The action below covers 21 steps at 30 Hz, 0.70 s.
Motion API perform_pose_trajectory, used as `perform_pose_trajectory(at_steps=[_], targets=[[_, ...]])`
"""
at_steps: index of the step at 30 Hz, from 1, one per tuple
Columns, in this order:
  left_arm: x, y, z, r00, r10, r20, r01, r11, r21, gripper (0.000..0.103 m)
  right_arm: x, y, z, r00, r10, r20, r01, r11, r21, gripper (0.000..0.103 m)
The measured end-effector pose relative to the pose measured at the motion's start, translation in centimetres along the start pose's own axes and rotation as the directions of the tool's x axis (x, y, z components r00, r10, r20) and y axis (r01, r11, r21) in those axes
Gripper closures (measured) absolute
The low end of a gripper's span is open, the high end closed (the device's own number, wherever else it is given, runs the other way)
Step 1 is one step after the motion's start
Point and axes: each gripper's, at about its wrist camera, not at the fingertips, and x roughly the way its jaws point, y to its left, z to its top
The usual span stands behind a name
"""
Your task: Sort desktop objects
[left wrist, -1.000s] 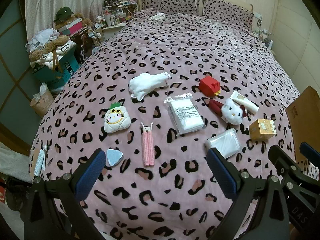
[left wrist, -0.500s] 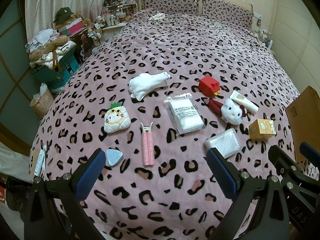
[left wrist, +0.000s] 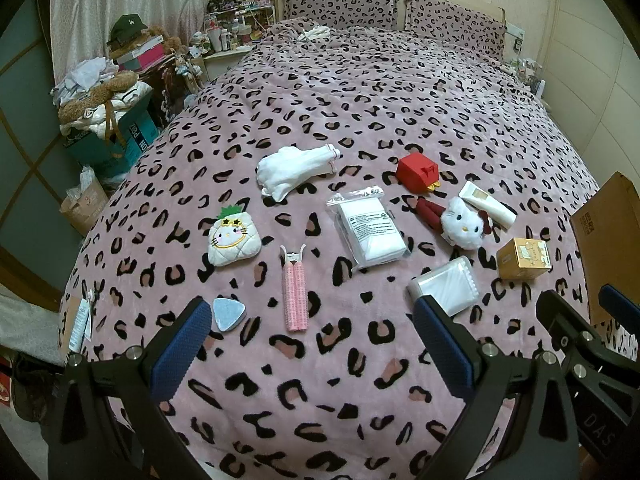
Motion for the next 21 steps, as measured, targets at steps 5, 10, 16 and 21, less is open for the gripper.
perform_pose_trajectory(at_steps=[5,10,16,21], targets=[[0.11,-0.02,0.04,1.000,0.000,-0.001,0.000,1.000,0.000,0.002,0.06,-0.05,0.03,1.000,0.000,0.000,0.000,1.000,0.002,0.014],[-0.04,-0.05,0.03,1.000,0.001,0.001,-0.001,1.000,0.001,0.002,-0.02,-0.06,0.06,1.000,0.000,0.000,0.000,1.000,0.003,0.014],[-0.18,-0.05,0.02,1.000,0.003,0.002,-0.003,1.000,0.002,0.002,-0.14,-0.13,0.11,1.000,-0.002,0.001,0.002,1.000,0.005,0.014],[-0.04,-0.07,0.05,1.000,0.001,0.000,-0.001,1.000,0.003,0.002,-0.28,-0.11,0.11,1.000,-0.005,0.003,0.005,1.000,0.005,0.014]])
